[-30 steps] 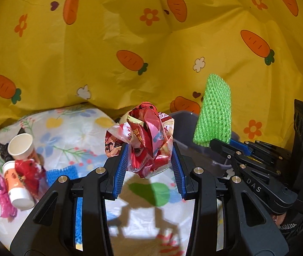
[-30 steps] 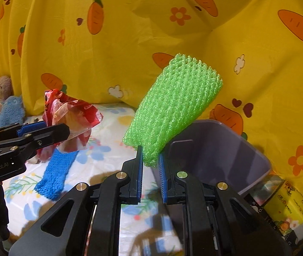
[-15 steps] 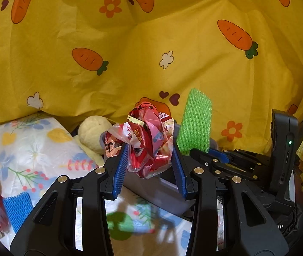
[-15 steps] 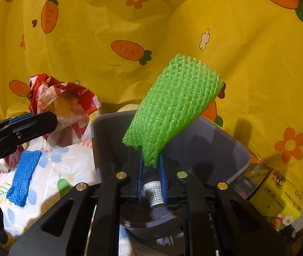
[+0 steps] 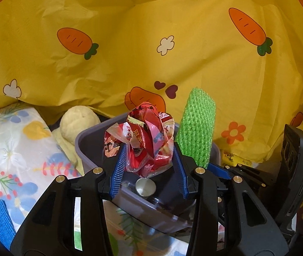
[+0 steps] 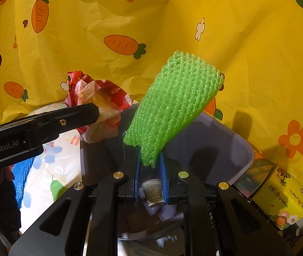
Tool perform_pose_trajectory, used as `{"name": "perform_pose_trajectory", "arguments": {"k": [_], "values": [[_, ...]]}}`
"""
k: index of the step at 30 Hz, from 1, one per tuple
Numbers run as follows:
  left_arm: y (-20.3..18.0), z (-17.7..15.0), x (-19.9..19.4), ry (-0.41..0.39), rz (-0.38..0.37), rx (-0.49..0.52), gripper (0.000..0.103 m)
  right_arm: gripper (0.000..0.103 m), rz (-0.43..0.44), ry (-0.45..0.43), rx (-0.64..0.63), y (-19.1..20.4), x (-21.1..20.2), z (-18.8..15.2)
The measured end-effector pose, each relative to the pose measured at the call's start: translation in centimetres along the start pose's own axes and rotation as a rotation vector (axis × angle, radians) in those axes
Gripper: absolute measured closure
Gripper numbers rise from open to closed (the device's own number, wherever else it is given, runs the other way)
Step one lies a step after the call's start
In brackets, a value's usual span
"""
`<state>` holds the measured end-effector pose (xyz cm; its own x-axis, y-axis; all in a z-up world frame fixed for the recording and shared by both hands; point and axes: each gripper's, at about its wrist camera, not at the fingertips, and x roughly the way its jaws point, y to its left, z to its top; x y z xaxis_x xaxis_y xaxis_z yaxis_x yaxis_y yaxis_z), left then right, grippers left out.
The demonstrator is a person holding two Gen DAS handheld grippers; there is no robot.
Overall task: Collect trash
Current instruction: 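Open both tools to drop the scrubber and wrapper into the bin, then return to the table and grasp the black plastic bag with the left tool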
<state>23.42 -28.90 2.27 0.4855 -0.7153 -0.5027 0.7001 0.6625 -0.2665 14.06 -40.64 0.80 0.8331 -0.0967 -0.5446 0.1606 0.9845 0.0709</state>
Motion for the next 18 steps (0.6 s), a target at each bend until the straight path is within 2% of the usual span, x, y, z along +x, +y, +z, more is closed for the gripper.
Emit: {"name": "perform_pose_trajectory", "arguments": {"k": [3, 6, 8, 11, 13, 15, 18], "values": [[0.4, 0.0, 0.7, 0.012, -0.007, -0.024, 0.062, 0.086, -0.002, 0.004, 0.003, -0.2, 0.3, 0.0], [0.8, -0.1, 1.2, 0.021, -0.015, -0.050, 0.055, 0.082, -0.003, 0.008, 0.006, -0.3, 0.5, 0.0], [1.1, -0.1, 1.3, 0.019, -0.014, -0.070, 0.041, 0.071, 0.002, 0.006, 0.013, -0.4, 0.6, 0.0], [1.4, -0.3, 0.9, -0.001, 0.002, -0.077, 0.025, 0.063, -0.002, -0.006, 0.019, -0.5, 0.3, -0.1], [1.8, -0.4, 0.3, -0.021, 0.037, -0.084, 0.018, 0.061, -0.011, -0.012, 0.021, -0.6, 0.2, -0.1], [2.3, -0.5, -0.4, -0.038, 0.040, -0.113, 0.013, 0.057, -0.018, -0.017, 0.027, -0.7, 0.0, -0.2], [2.8, -0.8, -2.0, -0.069, 0.068, -0.135, 0.009, 0.043, -0.033, -0.044, 0.030, -0.6, -0.8, -0.1]]}}
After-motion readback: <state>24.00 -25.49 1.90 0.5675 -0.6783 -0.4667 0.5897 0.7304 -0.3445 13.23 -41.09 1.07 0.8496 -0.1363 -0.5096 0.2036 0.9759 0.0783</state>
